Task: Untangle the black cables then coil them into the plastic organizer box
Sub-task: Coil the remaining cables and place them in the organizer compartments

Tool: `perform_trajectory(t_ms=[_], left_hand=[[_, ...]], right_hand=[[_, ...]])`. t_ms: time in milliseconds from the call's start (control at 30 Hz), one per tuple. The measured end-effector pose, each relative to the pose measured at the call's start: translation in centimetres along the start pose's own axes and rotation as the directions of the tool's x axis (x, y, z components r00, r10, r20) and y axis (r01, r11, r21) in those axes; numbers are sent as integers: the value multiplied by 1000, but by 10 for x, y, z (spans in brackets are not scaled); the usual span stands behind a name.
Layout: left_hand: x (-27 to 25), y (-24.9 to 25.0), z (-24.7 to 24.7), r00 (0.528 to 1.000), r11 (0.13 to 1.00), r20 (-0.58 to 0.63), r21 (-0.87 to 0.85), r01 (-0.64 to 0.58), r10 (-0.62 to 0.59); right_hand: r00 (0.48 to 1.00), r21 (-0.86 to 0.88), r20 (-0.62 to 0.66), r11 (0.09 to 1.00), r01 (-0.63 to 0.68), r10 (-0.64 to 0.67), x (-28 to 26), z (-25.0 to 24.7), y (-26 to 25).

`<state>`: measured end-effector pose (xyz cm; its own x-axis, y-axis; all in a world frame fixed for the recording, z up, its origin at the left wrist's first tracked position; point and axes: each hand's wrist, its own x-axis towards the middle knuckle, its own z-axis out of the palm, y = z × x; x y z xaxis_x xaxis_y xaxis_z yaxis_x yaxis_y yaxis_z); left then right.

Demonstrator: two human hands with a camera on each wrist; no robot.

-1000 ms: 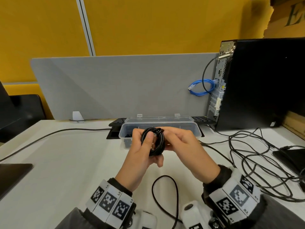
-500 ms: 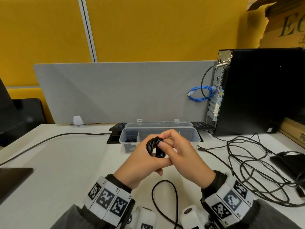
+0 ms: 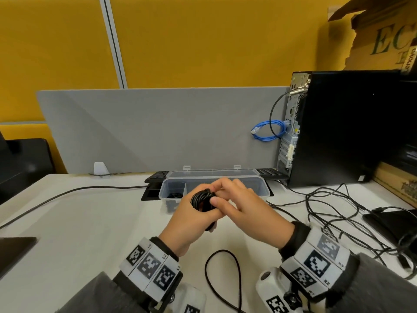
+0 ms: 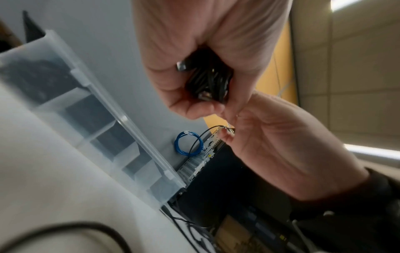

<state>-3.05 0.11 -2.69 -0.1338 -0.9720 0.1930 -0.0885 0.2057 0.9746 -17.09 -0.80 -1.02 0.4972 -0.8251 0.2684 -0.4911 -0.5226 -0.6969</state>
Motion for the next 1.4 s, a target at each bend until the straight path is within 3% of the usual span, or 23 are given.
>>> perform_trajectory(t_ms=[133,300,400,467,600,767,900,967,1033,1133,1167,1200,1233,1267,1300,1333,1367,1400], left_hand=[[23,1,-7,997,996,-46,72,61,-57],[61,-7,-28,989,985,-38,88,147,-144],[72,-21,-55,978,955,-133,231,188,-161],[70,-28,-70,975,919,-158,340,201,-155],[67,-38,-84,991,815,-70,563,132,-112],[72,-50,-83,997,723,-24,687,69,-72],[73,-53,-85,998,733,-21,677,60,-63],[73,-53,-85,998,738,-25,672,64,-64],[73,-54,-85,998,732,-43,678,68,-52],[73,-52,-85,999,712,-37,700,49,-32],[73,-52,-85,999,710,-25,703,41,-33],[72,-51,-85,999,713,-16,700,36,-34],[71,-50,-85,999,716,-22,697,37,-29],[70,-48,-85,999,710,-43,703,38,-11],[68,-46,-85,998,692,-68,721,36,19],[66,-41,-82,995,670,-81,742,23,56],[61,-35,-77,993,656,-77,755,1,86],[55,-28,-70,993,651,-51,758,-29,103]], right_hand=[[999,380,-23,924,29,-22,27,1,5],[996,316,-68,948,-33,57,82,4,17],[978,190,-168,977,-93,125,116,7,29],[977,3,-172,992,-128,126,131,13,39],[985,-401,21,904,-149,172,146,38,58],[953,-517,96,833,-198,286,147,54,67],[961,-824,179,565,30,210,145,52,59],[940,-851,250,515,98,233,145,49,57],[954,-790,234,609,75,187,141,41,54],[998,-472,-44,879,-67,52,124,17,41],[998,-405,-52,912,-56,38,116,7,35],[998,-387,32,921,-38,55,105,-3,29],[976,-386,188,922,-30,111,92,-9,22],[908,-415,364,909,-40,206,78,-11,18],[803,-469,506,882,-49,314,63,-9,17],[696,-543,586,839,-42,414,47,-4,16],[621,-622,612,783,-5,489,34,3,17],[586,-679,613,732,48,530,23,10,19]])
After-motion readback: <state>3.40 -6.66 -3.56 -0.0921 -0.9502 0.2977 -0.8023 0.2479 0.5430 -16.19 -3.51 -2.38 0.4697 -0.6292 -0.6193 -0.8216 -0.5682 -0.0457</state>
